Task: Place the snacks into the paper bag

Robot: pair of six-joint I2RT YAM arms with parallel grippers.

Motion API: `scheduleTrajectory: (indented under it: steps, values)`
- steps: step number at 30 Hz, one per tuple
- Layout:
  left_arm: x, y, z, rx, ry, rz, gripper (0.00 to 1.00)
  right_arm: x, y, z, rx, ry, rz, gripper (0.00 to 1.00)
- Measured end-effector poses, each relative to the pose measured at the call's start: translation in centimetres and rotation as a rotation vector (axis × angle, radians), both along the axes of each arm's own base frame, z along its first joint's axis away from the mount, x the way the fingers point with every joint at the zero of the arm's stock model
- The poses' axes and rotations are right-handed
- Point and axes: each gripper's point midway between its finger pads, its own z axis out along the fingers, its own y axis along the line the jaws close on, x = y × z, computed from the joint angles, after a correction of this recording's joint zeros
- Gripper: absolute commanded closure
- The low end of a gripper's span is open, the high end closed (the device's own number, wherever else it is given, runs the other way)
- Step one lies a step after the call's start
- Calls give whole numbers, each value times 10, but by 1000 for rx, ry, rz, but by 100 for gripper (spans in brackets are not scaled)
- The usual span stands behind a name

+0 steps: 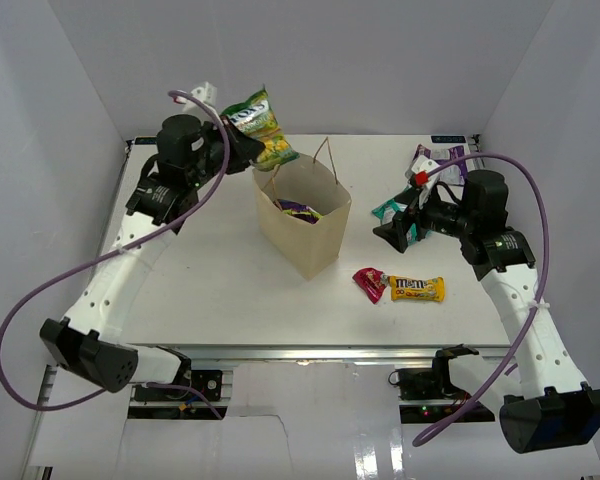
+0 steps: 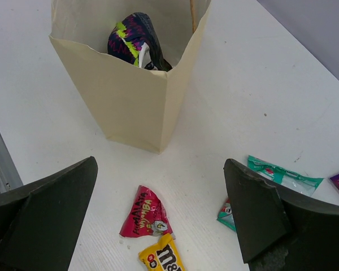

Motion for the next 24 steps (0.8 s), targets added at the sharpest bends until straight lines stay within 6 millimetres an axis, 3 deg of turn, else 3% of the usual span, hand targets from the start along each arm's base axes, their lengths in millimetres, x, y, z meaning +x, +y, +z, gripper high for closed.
scheduleTrajectory:
  steps: [3,6,13,24]
  values:
    - [4,-21,-34,47,84,-80,100,-1,-2,-1,-3,-4,-8,2]
    - [-1,-32,-51,80,128,-142,99,0,-3,-1,-5,-7,-10,2]
    - [-10,-40,-56,126,113,-214,97,0,-3,-5,-8,3,-10,2]
    - [-8,-41,-59,177,85,-240,93,-1,-3,-13,-11,23,-10,2]
